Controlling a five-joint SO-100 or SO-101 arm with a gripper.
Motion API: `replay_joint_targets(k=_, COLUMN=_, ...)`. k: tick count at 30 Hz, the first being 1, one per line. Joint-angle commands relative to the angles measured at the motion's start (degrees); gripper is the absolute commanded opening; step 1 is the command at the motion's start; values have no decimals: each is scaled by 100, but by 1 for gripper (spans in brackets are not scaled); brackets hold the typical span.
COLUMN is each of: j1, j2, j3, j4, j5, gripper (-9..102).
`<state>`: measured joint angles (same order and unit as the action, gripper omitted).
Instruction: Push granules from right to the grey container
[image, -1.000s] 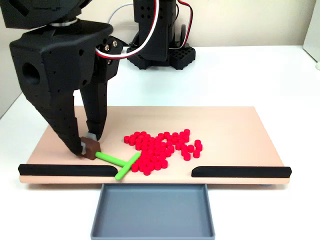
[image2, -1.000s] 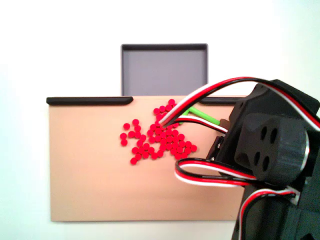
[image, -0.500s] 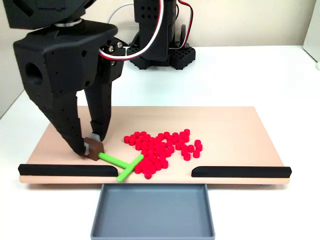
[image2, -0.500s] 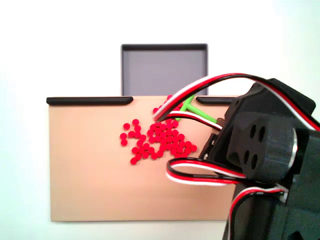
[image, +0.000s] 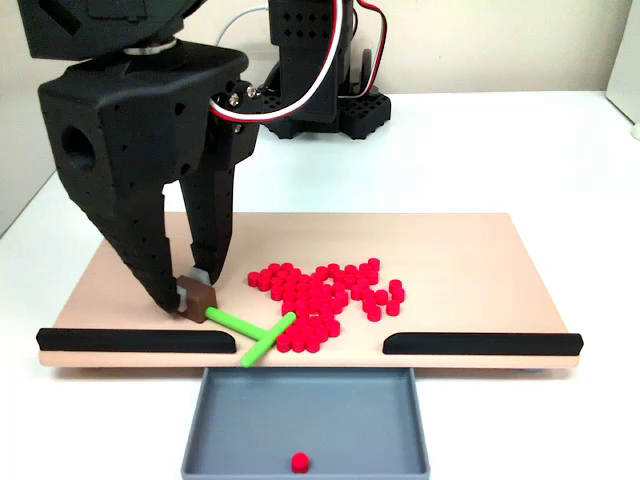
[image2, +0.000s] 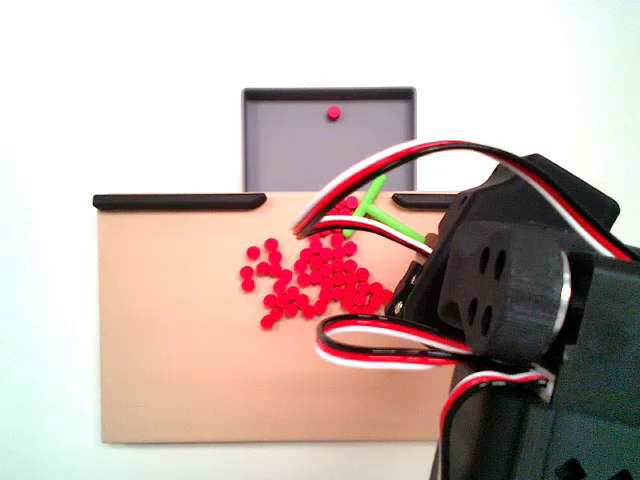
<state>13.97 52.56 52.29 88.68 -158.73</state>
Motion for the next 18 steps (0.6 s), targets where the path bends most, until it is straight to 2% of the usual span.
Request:
replay_joint_targets(k=1, j1=-44, j2=264, j3=-88, j4=-9, j5=149, gripper=0)
replay_joint_targets(k=18, j1=-105, j2=246, j3=-88, j4=-18, j5=624, gripper=0)
